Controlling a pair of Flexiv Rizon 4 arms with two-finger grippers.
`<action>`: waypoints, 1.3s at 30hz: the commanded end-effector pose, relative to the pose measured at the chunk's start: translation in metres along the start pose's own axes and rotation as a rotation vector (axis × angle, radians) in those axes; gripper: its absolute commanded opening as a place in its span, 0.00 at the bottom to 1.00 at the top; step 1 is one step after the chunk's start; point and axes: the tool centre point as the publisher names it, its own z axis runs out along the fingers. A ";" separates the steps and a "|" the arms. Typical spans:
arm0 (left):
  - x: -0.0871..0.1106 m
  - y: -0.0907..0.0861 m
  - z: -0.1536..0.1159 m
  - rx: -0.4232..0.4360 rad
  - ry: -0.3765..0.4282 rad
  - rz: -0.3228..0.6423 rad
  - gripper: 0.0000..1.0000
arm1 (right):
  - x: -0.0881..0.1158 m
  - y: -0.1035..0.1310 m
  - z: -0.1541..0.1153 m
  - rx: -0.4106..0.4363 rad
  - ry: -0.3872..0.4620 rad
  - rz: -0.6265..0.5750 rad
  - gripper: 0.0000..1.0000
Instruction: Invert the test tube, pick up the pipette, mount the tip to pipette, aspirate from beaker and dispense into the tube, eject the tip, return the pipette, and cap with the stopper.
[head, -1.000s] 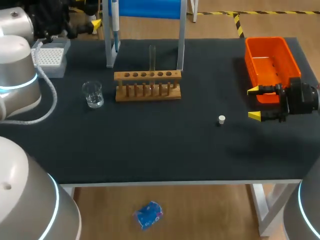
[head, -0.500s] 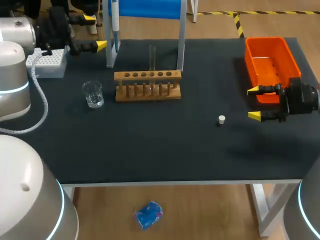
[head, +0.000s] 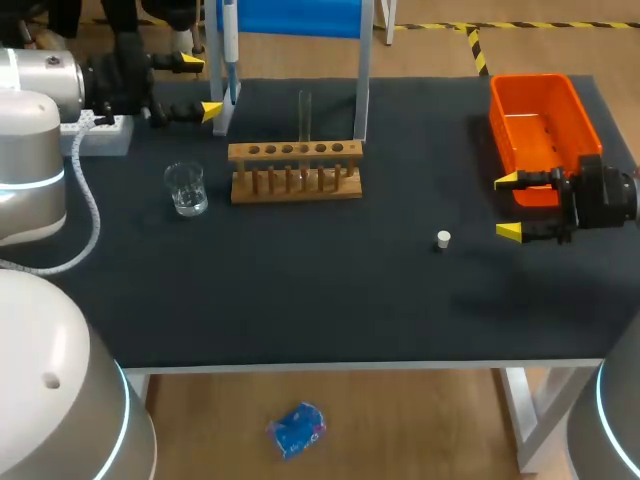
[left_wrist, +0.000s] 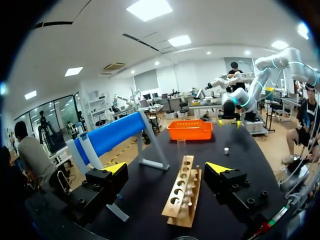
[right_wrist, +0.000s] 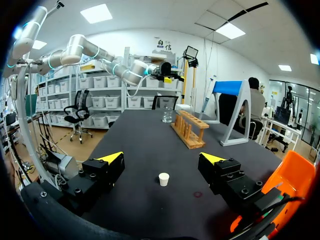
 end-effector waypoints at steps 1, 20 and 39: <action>-0.002 -0.001 0.000 -0.004 0.015 0.006 1.00 | 0.001 0.001 0.000 0.003 -0.001 -0.001 1.00; -0.001 -0.002 0.000 -0.016 0.030 0.005 1.00 | 0.001 0.001 0.000 0.003 -0.001 -0.001 1.00; -0.001 -0.002 0.000 -0.016 0.030 0.005 1.00 | 0.003 0.000 0.012 0.064 -0.021 0.003 1.00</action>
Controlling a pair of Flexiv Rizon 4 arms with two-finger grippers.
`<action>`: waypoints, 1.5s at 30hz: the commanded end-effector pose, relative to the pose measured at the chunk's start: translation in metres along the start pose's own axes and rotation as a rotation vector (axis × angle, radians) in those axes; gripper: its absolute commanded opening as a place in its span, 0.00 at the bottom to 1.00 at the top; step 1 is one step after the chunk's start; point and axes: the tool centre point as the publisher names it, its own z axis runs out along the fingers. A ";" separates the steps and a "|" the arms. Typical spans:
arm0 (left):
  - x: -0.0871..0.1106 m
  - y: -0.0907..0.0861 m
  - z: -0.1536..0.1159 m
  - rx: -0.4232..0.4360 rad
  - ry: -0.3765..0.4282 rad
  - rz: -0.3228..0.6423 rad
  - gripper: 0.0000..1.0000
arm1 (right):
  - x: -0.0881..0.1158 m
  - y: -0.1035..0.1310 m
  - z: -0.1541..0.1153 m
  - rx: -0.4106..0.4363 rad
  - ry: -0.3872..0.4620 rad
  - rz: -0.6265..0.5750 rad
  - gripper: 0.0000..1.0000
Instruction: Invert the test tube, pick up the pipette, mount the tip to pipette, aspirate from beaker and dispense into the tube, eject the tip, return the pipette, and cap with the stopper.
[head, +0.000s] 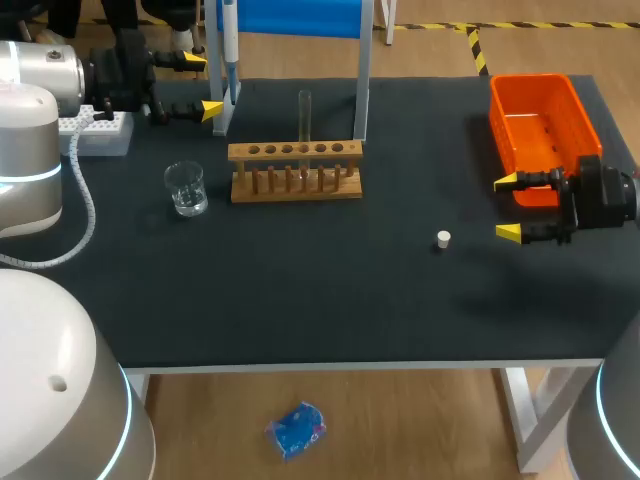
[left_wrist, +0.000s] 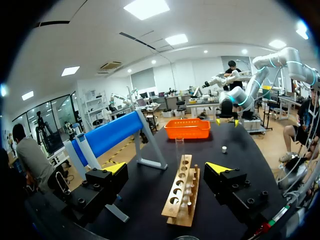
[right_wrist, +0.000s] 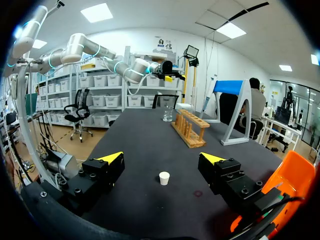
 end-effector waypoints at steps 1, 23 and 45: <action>-0.001 0.000 -0.001 -0.002 0.005 -0.001 1.00 | 0.002 0.003 0.012 0.042 -0.022 0.008 1.00; -0.001 0.000 -0.001 -0.002 0.005 -0.001 1.00 | 0.003 -0.016 0.057 0.182 -0.066 0.124 0.80; -0.001 0.000 -0.001 -0.002 0.005 -0.001 1.00 | 0.011 -0.044 0.085 0.212 -0.069 0.186 0.41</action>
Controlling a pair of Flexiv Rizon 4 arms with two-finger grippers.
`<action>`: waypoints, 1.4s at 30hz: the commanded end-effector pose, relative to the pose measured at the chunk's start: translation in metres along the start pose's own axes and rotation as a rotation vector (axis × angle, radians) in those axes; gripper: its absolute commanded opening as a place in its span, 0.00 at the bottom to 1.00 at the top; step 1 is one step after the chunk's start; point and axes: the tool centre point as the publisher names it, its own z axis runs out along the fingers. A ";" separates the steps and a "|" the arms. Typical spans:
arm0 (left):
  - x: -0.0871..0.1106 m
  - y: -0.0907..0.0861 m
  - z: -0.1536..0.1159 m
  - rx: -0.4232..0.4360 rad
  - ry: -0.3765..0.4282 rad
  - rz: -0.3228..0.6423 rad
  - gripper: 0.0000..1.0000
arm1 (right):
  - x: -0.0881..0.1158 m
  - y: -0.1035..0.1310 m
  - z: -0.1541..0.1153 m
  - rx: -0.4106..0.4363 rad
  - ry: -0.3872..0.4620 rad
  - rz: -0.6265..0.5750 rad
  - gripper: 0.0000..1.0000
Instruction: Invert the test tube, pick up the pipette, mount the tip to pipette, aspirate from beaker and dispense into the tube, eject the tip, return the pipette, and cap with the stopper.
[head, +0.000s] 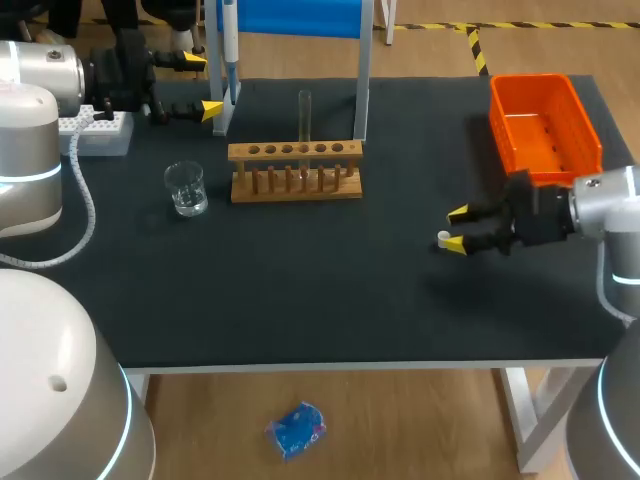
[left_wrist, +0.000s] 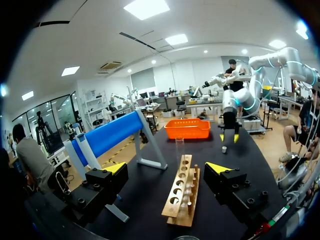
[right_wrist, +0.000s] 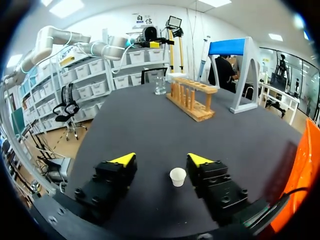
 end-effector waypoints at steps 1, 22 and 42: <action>-0.001 0.000 -0.001 -0.002 0.005 -0.001 1.00 | -0.003 -0.004 0.008 0.001 0.000 0.002 0.42; -0.001 0.000 -0.001 -0.002 0.005 -0.001 1.00 | -0.009 -0.014 0.014 0.008 -0.001 0.011 0.91; -0.001 0.000 -0.001 -0.002 0.005 -0.001 1.00 | -0.017 -0.019 0.018 0.001 0.000 0.020 0.86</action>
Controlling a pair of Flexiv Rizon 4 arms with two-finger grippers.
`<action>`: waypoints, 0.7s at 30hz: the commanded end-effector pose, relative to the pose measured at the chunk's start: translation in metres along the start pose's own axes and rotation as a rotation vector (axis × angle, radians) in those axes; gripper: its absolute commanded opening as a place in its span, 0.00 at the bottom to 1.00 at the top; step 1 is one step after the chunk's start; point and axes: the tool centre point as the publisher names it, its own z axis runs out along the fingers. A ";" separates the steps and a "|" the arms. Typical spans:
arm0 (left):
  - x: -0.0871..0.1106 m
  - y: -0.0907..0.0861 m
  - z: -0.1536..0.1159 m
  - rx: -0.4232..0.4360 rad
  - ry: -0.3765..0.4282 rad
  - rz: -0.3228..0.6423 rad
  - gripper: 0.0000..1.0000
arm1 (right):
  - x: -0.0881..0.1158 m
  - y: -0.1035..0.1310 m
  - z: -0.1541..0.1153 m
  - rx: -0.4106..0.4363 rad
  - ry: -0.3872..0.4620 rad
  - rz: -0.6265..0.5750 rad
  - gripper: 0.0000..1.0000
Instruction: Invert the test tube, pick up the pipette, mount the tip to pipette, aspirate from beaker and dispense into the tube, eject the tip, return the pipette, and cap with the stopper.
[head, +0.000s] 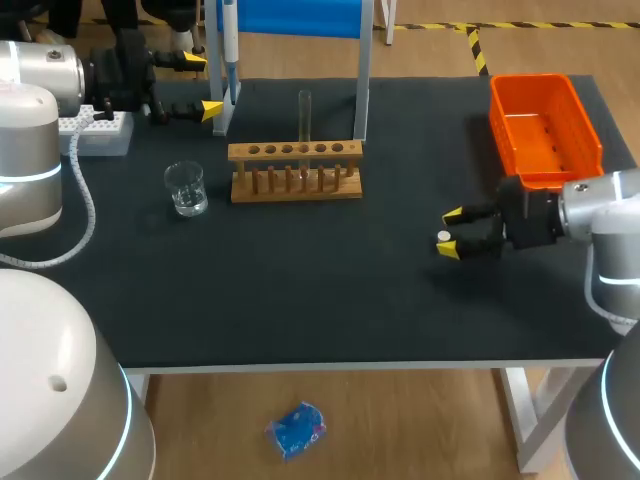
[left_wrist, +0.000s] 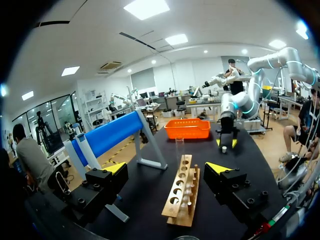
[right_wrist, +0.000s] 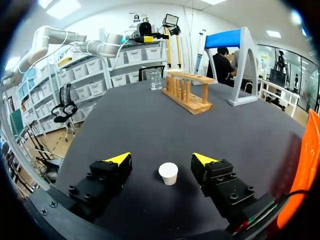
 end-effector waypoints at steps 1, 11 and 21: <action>-0.001 0.000 -0.001 -0.002 0.005 -0.001 1.00 | -0.002 -0.003 0.003 -0.004 0.005 0.002 0.86; -0.001 0.000 -0.001 -0.002 0.005 -0.001 1.00 | -0.005 -0.005 0.007 -0.003 0.001 0.002 0.76; -0.001 0.000 -0.001 -0.002 0.005 -0.001 1.00 | -0.006 -0.007 0.010 0.003 -0.007 -0.004 0.73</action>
